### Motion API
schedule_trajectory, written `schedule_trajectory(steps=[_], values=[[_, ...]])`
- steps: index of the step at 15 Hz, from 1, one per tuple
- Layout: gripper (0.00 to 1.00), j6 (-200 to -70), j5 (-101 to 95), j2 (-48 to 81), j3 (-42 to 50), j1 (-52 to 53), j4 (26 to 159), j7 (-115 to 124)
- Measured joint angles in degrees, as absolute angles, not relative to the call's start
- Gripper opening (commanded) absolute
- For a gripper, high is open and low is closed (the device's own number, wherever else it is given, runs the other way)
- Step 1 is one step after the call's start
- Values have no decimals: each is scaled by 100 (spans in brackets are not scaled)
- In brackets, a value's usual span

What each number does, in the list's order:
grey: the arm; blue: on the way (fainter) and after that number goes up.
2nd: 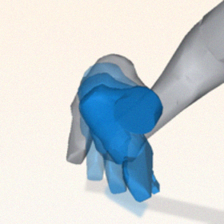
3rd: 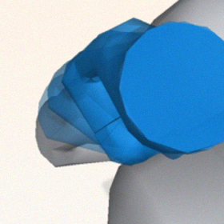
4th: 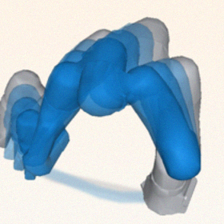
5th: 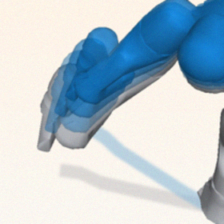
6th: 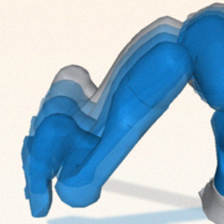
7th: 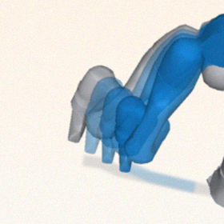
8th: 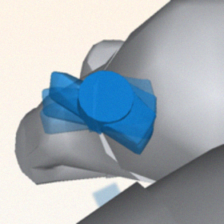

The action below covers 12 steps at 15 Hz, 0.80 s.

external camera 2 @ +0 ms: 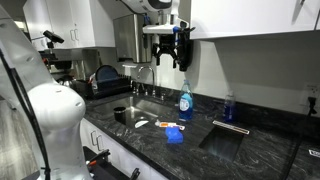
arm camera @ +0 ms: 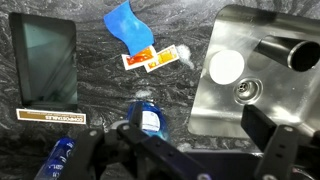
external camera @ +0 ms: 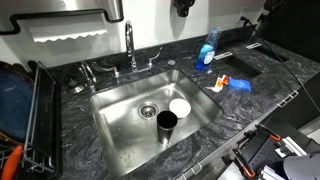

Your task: Move the orange sachet backwards

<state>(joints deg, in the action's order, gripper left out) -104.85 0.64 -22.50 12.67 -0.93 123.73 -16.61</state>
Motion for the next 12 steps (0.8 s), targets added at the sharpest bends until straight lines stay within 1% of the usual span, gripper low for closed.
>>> schedule_trajectory(steps=[6,12], values=[[100,-10629,69,-1735,792,-73,12386,-1010],[100,-10165,64,-1811,50,-41,12422,622]])
